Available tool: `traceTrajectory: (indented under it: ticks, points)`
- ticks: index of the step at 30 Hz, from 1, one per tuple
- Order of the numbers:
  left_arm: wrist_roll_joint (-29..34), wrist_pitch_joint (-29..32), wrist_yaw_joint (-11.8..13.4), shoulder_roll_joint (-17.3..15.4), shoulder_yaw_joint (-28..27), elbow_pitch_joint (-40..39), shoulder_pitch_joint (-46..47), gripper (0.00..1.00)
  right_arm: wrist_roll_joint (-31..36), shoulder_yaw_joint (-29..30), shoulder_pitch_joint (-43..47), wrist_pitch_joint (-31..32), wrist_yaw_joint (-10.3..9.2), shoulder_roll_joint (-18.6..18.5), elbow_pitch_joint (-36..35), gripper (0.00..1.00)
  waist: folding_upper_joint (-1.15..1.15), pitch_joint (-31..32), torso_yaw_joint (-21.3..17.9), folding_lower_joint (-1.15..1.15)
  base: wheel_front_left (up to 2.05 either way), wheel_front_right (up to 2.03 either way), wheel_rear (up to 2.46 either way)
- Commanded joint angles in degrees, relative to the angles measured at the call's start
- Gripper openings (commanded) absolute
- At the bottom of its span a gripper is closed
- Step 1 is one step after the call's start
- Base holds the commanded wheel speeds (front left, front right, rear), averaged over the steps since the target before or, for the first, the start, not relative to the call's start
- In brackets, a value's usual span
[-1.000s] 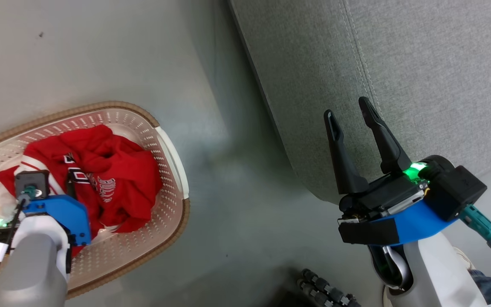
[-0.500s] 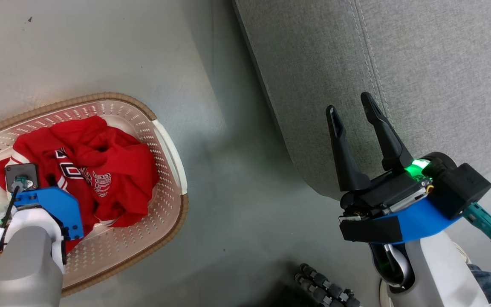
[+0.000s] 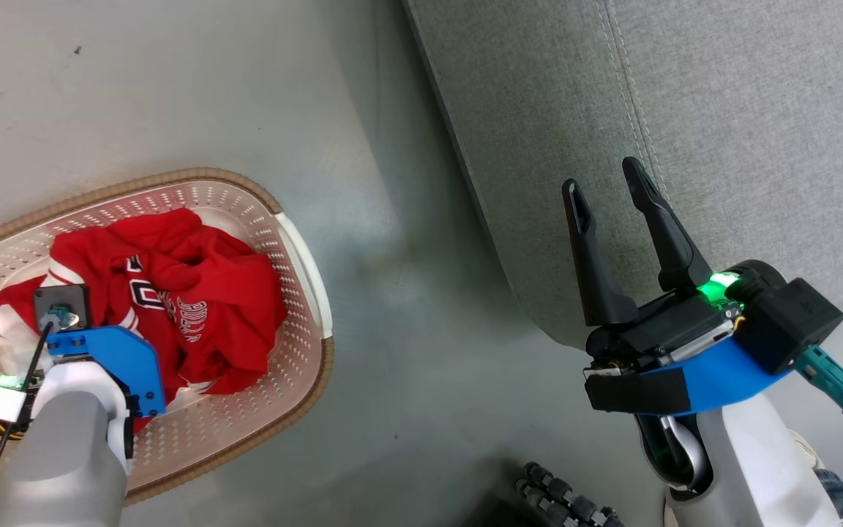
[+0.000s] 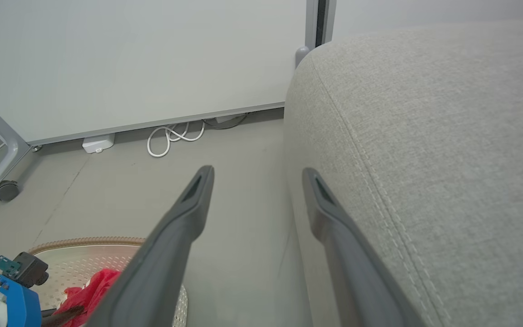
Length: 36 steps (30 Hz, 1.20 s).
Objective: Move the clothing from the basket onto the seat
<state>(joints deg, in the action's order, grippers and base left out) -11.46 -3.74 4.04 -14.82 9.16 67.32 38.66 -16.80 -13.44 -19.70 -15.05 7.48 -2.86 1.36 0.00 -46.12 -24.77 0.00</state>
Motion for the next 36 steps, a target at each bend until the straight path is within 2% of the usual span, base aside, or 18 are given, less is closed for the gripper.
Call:
traceTrajectory:
  ticks: [1,14,19,28,36]
  points:
    - [-0.1,-0.5,-0.2,0.2,0.3,0.2,0.5,0.0,0.4,0.1,-0.4,-0.2,0.03,0.0,0.1,1.0,0.0,0.5,0.5,0.0,0.0,0.0,0.0]
    - [-1.5,-2.9,-2.3,4.2,1.7,1.9,-0.6,0.0,2.8,0.5,-0.1,-0.2,0.03,-0.1,1.7,1.0,0.0,6.8,5.2,0.0,0.0,0.0,0.0]
    - [-2.4,-5.7,-4.1,6.2,2.1,2.3,-1.5,0.0,4.0,0.9,0.9,-0.2,0.03,-0.1,3.2,1.0,0.0,12.2,8.3,0.0,0.0,0.0,0.0]
    - [-3.5,-8.5,-7.1,8.9,3.1,2.8,-4.1,0.0,5.5,1.1,2.7,-0.2,0.03,-0.1,5.9,1.0,0.0,21.3,11.5,0.0,0.0,0.0,0.0]
    - [-3.8,-10.9,-9.6,11.0,5.5,-0.3,-6.1,0.0,6.4,2.5,6.1,-0.2,0.03,-0.1,8.2,1.0,0.0,29.5,15.5,0.0,0.0,0.0,0.0]
